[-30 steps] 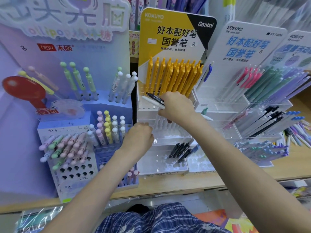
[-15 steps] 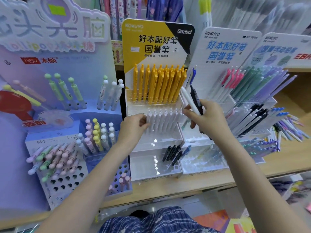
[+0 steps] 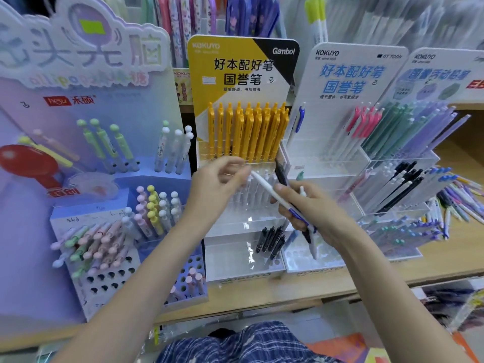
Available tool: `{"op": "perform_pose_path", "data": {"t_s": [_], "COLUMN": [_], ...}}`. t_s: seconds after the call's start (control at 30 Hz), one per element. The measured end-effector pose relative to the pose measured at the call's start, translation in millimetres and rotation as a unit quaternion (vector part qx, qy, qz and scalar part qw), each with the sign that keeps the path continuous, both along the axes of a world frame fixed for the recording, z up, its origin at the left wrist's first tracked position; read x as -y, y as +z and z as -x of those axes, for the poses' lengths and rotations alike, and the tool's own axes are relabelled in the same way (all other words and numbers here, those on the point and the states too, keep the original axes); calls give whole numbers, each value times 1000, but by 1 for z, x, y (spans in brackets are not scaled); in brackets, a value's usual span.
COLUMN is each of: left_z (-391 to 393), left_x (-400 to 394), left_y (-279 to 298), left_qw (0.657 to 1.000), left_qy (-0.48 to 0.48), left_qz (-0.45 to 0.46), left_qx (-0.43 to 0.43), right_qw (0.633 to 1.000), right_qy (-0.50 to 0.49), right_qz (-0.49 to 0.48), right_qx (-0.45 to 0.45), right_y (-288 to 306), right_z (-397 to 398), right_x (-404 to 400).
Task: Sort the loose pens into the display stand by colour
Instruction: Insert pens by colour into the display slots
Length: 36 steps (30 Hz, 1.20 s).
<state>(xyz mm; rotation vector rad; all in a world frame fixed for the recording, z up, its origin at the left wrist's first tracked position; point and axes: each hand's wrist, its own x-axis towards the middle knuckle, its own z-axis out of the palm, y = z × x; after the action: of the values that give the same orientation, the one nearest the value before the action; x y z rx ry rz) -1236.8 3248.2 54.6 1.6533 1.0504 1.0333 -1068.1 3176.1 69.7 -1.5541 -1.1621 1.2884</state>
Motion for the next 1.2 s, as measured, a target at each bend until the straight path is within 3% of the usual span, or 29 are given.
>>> {"op": "perform_pose_path", "data": {"t_s": [0.07,0.27,0.4,0.57,0.67,0.73,0.83,0.93,1.0,1.2], "left_z": [-7,18,11,-10,-26,-39,-58,-70,-72,-70], "left_x": [1,-4,2,6,4,0,-12,-24,-27,-31], "left_y": [8,-1,-5,-3,4,10,15,9,3,-2], "left_qw": [992,957,963,990,999,993,961,929,916,918], "left_qy": [-54,17,-8,-43,-36,-37,-57,-84,-88,-85], "left_qz": [98,216,206,117,9,-73,-166,-198,-214,-213], "left_qx": [62,195,175,66,-18,-79,-214,-301,-329,-322], "right_qw": [1000,995,982,938,941,937,889,833,820,804], "right_qy": [16,-60,-139,-245,-279,-314,-347,-303,-261,-191], "right_qz": [-7,-22,-54,-77,-87,-132,-240,-259,-256,-242], "right_qx": [14,-78,-118,-234,-170,-81,178,383,440,509], "right_y": [2,1,-1,4,17,29,48,53,47,57], "right_z": [3,-25,-30,-31,-35,-45,-64,-76,-80,-80], "right_x": [-1,10,13,5,-1,-9,-32,-62,-77,-93]}}
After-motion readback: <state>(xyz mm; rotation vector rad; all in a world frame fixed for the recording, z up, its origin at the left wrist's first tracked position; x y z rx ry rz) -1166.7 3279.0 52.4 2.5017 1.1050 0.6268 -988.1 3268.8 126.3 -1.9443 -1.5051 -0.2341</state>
